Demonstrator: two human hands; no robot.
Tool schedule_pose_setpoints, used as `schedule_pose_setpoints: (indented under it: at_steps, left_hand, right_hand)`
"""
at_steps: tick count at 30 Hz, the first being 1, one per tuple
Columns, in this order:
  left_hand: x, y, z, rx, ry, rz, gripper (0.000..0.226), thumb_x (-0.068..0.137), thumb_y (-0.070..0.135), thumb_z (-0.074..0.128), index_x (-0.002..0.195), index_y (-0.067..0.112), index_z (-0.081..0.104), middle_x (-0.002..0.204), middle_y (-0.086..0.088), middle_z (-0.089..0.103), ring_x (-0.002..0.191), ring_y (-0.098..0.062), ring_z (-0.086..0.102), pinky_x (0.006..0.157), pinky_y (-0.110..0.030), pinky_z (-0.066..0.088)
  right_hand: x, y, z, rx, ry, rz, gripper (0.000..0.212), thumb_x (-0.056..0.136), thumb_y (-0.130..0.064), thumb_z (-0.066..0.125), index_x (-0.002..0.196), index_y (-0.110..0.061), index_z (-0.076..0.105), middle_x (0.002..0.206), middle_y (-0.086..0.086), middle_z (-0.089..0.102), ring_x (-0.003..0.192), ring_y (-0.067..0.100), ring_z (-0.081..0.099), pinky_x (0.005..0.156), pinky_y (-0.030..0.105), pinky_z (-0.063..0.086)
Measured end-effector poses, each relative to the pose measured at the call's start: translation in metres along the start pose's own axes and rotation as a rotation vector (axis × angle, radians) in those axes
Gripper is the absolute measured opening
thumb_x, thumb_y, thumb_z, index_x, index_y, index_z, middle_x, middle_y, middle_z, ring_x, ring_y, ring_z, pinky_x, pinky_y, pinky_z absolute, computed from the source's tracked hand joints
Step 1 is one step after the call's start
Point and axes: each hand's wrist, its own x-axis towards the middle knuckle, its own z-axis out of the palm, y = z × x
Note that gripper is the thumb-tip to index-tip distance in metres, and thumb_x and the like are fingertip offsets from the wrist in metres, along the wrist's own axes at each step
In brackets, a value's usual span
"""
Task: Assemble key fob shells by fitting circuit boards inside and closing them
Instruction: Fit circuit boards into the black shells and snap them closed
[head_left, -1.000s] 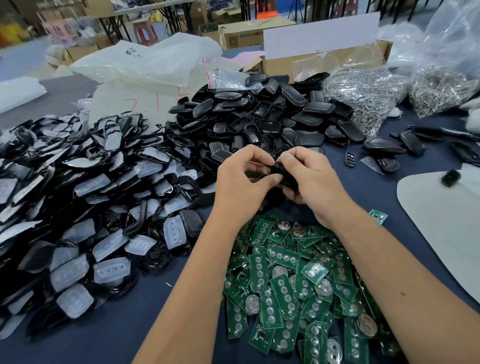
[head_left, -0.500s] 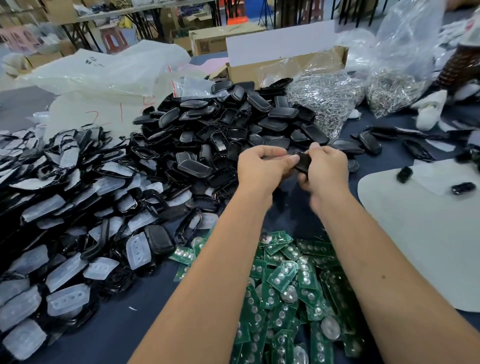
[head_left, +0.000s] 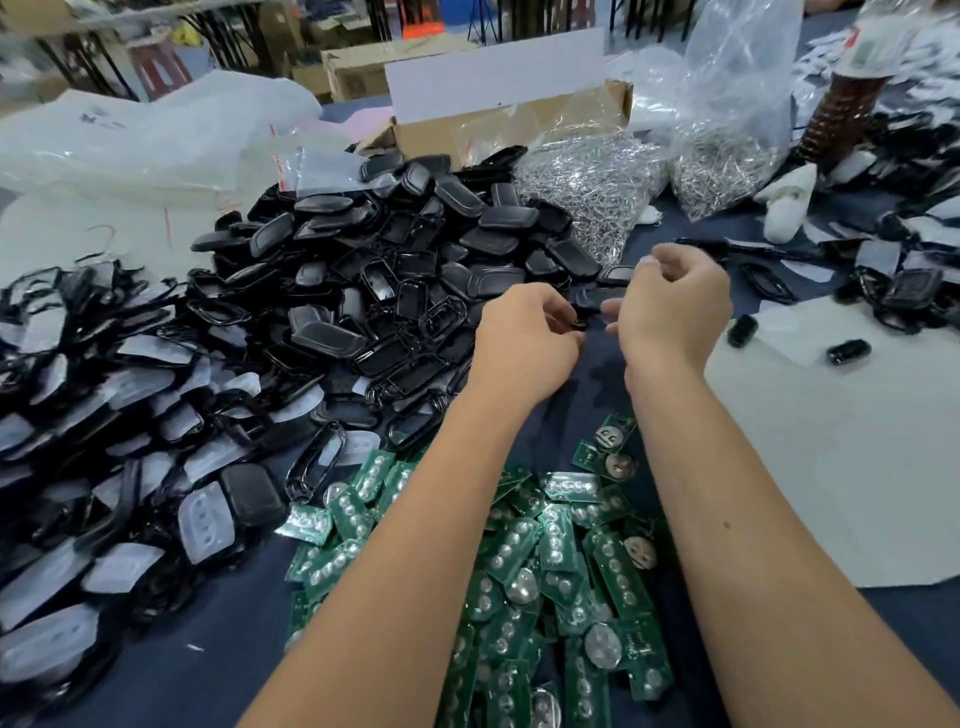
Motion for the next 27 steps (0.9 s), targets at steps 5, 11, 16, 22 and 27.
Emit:
schedule_pose_setpoints:
  at_steps: [5, 11, 16, 22, 27]
  left_hand:
    - [0.001, 0.0, -0.016, 0.417, 0.145, 0.189, 0.009, 0.086, 0.009, 0.067, 0.09, 0.015, 0.073, 0.095, -0.005, 0.071, 0.096, -0.028, 0.063, 0.085, -0.037, 0.051]
    - [0.017, -0.018, -0.024, 0.731, 0.042, 0.163, 0.062, 0.092, 0.002, 0.056, 0.151, 0.016, 0.045, 0.165, -0.01, 0.031, 0.152, -0.035, 0.022, 0.121, -0.046, 0.029]
    - [0.023, -0.021, -0.025, 0.776, 0.074, 0.211, 0.054, 0.093, 0.001, 0.054, 0.144, 0.017, 0.055, 0.149, -0.01, 0.048, 0.139, -0.035, 0.037, 0.114, -0.041, 0.037]
    - [0.022, -0.017, -0.028, 0.779, 0.209, 0.213, 0.025, 0.094, 0.007, 0.063, 0.118, 0.015, 0.068, 0.12, -0.007, 0.065, 0.117, -0.03, 0.054, 0.091, -0.037, 0.048]
    - [0.018, -0.013, -0.042, 0.537, 0.339, 0.168, 0.018, 0.095, 0.012, 0.058, 0.105, 0.014, 0.073, 0.103, -0.01, 0.072, 0.098, -0.032, 0.065, 0.081, -0.038, 0.05]
  right_hand:
    - [0.003, -0.015, -0.023, -0.28, -0.174, -0.259, 0.024, 0.093, -0.023, 0.058, 0.078, -0.008, 0.069, 0.069, 0.011, 0.072, 0.068, 0.033, 0.074, 0.071, 0.052, 0.062]
    - [-0.002, -0.039, -0.044, -0.988, -0.88, -0.119, 0.036, 0.092, -0.039, 0.077, 0.085, -0.006, 0.064, 0.067, 0.009, 0.074, 0.051, 0.019, 0.072, 0.063, 0.033, 0.064]
    - [-0.013, -0.044, -0.053, -1.199, -1.12, -0.17, 0.045, 0.083, -0.039, 0.087, 0.105, -0.004, 0.071, 0.069, 0.006, 0.077, 0.063, 0.019, 0.077, 0.086, 0.041, 0.063]
    - [-0.018, -0.041, -0.047, -1.025, -1.189, -0.311, 0.02, 0.079, -0.026, 0.091, 0.086, -0.017, 0.074, 0.065, -0.005, 0.074, 0.049, 0.004, 0.069, 0.051, 0.018, 0.048]
    - [-0.017, -0.03, -0.031, -0.682, -1.066, -0.385, 0.021, 0.077, -0.019, 0.091, 0.077, -0.02, 0.07, 0.064, -0.002, 0.07, 0.058, 0.016, 0.065, 0.062, 0.031, 0.051]
